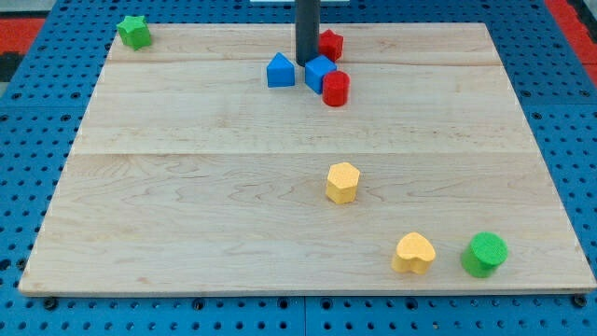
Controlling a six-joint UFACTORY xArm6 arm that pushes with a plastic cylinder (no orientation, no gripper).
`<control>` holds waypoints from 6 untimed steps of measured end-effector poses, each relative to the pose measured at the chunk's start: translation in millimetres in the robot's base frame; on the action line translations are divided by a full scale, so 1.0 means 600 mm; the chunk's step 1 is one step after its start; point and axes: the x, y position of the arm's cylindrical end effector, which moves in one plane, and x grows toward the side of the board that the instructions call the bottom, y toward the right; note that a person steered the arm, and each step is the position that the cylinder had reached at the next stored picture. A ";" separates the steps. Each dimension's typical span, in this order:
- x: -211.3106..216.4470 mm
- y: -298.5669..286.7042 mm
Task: Slide the red star closer to blue triangle
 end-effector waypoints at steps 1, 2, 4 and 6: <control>0.030 0.066; -0.043 0.117; -0.093 0.049; 0.081 0.023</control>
